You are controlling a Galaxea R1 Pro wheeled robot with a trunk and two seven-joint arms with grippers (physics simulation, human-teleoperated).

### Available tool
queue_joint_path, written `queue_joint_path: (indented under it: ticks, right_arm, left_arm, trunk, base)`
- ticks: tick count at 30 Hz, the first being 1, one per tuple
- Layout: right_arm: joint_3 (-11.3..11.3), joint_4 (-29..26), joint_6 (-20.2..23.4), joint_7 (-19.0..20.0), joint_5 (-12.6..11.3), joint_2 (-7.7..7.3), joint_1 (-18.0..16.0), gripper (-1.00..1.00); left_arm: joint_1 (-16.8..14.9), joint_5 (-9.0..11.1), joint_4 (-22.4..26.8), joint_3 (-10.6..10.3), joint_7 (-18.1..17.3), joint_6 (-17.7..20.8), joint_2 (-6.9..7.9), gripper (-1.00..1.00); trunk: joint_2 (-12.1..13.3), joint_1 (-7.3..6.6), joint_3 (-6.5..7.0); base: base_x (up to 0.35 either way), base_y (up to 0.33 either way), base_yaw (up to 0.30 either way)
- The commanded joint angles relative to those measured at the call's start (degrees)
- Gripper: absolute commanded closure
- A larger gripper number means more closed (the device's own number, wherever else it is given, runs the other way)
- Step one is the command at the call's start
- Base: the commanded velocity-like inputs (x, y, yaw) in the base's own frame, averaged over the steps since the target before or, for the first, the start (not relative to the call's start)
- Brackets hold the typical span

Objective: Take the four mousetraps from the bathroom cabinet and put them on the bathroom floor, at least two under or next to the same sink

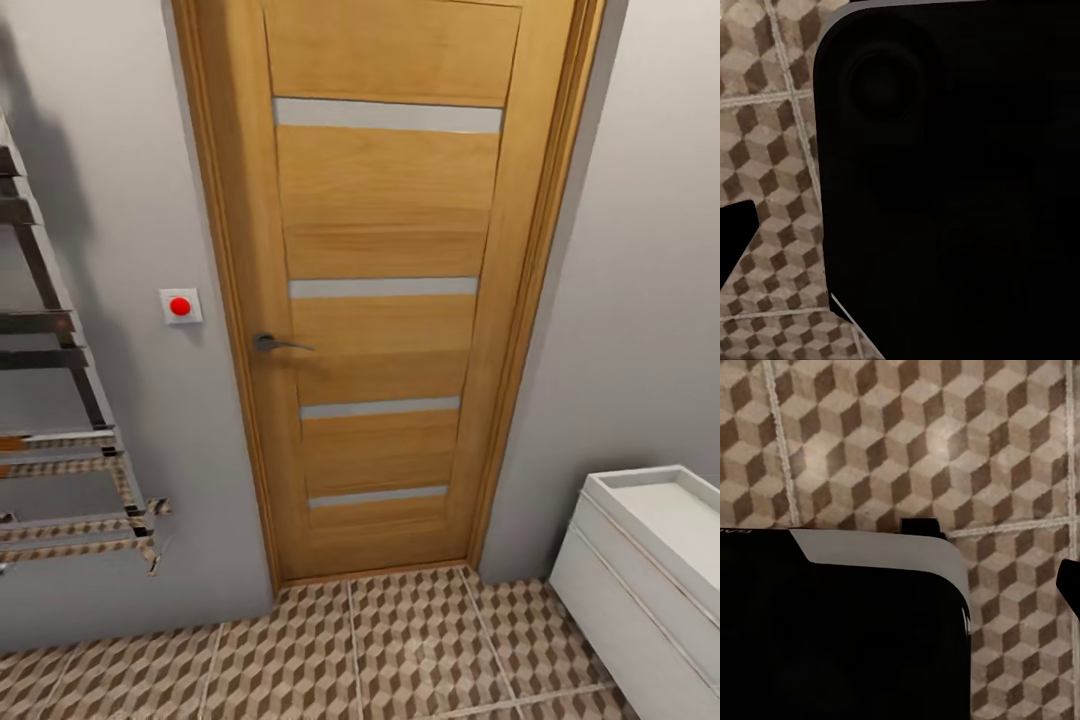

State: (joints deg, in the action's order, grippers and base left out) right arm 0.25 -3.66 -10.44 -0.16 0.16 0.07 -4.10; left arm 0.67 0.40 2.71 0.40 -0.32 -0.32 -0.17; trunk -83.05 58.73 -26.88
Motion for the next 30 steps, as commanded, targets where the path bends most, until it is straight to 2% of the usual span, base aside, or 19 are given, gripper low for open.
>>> queue_joint_path:
  ticks: [1,30]
  right_arm:
    - [0.02,0.05,-0.19,-0.02,0.01,0.01,-0.03,-1.00]
    - [0.02,0.06,-0.19,-0.02,0.01,-0.07,-0.04,-1.00]
  left_arm:
    - [0.03,0.04,0.10,0.04,-0.03,-0.03,-0.01,-1.00]
    - [0.03,0.04,0.10,0.04,-0.03,-0.03,-0.01,-1.00]
  trunk:
    - [-0.03,0.00,-0.05]
    - [-0.03,0.00,-0.05]
  base:
    - [0.000,0.000,0.293]
    - [0.000,0.000,0.293]
